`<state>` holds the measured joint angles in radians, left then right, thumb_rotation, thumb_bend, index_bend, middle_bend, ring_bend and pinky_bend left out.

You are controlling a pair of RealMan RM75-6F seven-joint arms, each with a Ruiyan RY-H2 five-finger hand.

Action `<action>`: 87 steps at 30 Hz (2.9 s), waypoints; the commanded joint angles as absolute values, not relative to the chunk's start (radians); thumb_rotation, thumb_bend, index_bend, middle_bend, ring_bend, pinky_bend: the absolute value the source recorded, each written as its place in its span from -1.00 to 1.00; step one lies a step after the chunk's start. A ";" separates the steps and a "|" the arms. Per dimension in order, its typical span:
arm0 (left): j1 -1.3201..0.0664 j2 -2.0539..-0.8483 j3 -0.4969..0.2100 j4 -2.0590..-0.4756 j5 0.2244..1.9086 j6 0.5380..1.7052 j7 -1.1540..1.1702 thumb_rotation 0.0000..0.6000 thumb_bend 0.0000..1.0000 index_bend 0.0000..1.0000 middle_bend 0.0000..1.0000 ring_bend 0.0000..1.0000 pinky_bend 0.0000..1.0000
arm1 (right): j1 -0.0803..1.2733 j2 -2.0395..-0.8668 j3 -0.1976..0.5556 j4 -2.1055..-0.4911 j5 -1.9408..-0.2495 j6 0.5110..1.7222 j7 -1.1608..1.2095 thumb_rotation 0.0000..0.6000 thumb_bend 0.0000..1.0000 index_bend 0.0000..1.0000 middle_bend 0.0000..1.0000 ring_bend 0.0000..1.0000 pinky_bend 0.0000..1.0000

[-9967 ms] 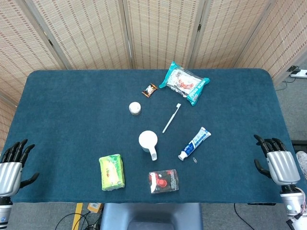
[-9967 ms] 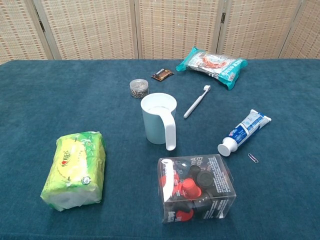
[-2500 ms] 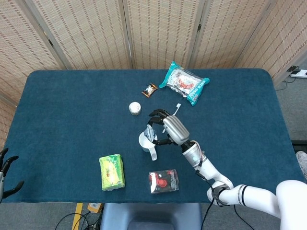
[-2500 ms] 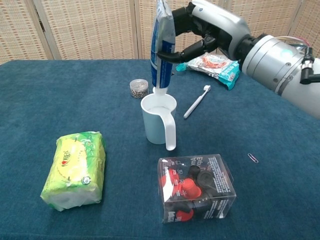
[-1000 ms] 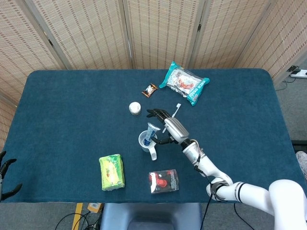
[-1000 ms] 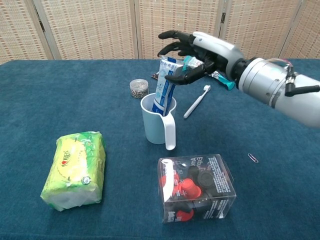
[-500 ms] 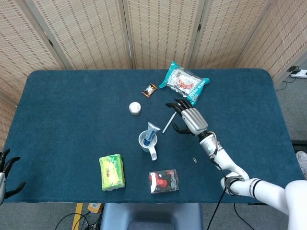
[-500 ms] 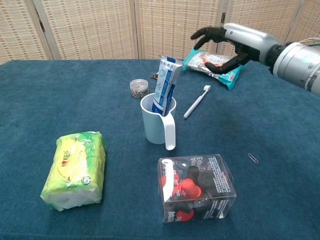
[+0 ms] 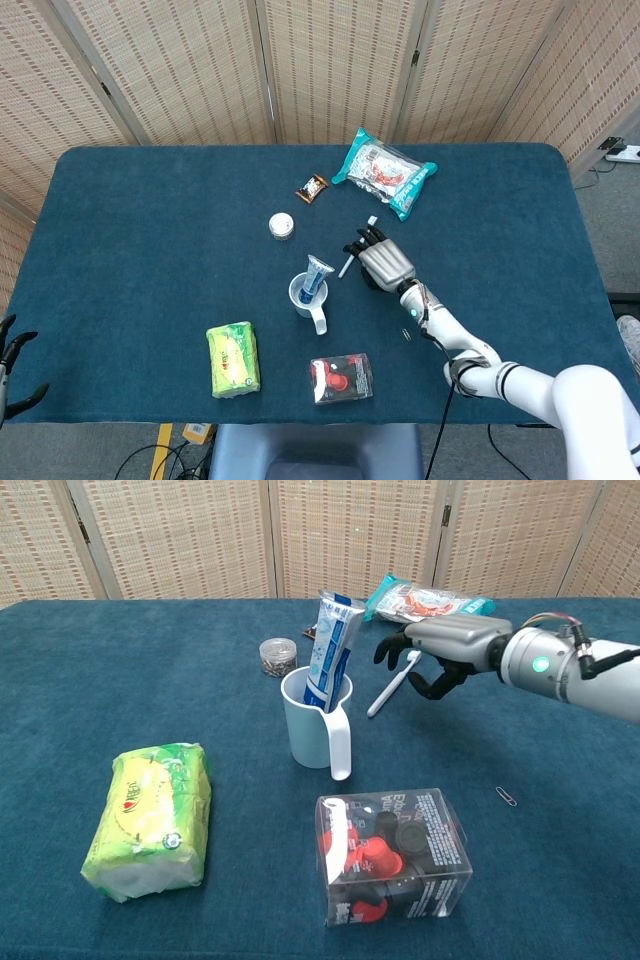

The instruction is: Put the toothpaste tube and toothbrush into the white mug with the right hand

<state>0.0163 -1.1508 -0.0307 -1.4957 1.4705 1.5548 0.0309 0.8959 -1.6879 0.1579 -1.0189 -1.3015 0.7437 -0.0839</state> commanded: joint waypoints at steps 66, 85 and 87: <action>0.012 -1.154 -0.029 -1.496 1.472 1.541 0.034 1.00 -0.54 -0.48 -0.84 -0.90 -0.70 | 0.872 -1.718 0.173 -0.901 -1.215 0.694 -0.119 1.00 0.28 -0.50 -0.34 -0.92 -0.88; 0.016 -1.156 -0.028 -1.488 1.465 1.538 0.030 1.00 -0.54 -0.48 -0.84 -0.90 -0.70 | 0.908 -1.809 0.160 -0.819 -1.294 0.682 -0.006 1.00 0.28 -0.51 -0.34 -0.92 -0.88; 0.016 -1.156 -0.028 -1.487 1.466 1.538 0.029 1.00 -0.54 -0.48 -0.84 -0.90 -0.70 | 0.904 -1.800 0.148 -0.844 -1.315 0.691 0.009 1.00 0.28 -0.51 -0.34 -0.92 -0.88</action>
<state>0.0157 -1.1557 -0.0275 -1.4869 1.4656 1.5379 0.0292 0.9076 -1.8067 0.1585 -0.8259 -1.2978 0.6816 -0.0024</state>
